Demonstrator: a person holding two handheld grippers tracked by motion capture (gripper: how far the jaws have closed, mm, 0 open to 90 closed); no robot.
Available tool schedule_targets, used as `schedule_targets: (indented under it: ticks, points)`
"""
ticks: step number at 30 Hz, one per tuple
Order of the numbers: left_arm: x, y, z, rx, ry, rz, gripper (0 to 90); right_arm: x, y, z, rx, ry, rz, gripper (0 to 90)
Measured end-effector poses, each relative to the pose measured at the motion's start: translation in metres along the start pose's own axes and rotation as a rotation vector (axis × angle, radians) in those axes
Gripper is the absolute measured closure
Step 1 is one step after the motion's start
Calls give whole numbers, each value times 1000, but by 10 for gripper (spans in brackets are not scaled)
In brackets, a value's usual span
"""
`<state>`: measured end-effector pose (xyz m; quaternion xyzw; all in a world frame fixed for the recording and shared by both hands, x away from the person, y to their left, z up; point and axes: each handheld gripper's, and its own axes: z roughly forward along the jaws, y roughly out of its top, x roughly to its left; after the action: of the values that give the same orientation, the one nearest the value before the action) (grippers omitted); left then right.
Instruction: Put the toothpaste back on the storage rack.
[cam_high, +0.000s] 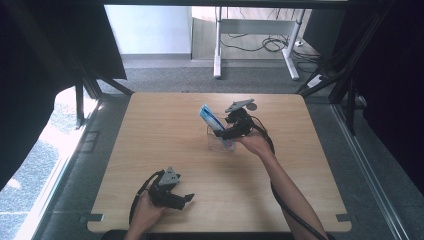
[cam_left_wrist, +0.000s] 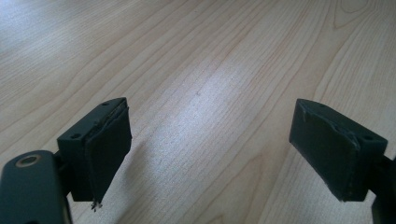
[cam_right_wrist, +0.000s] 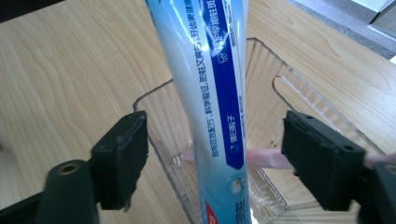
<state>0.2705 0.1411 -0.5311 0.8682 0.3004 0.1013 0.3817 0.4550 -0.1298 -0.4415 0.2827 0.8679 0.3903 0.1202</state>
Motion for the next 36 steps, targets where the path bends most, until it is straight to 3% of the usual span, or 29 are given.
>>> schedule_targets:
  ticks: [9, 17, 20, 25, 36]
  points:
    - [1, 0, -1, -12, -8, -11, 132, 5, -5, -14, 7, -16, 8, 131]
    - [2, 0, -1, -14, -10, -15, 132, 11, -10, -29, 3, -7, -2, 100]
    - [1, 0, -1, -15, -10, -14, 132, 14, -13, -33, 8, 7, -4, 51]
    - [1, 0, 0, -13, -10, -13, 132, 16, -23, -39, 20, 19, -6, 0]
    - [0, 0, 0, -14, -9, -17, 132, 20, -50, -55, 8, 14, 7, 0]
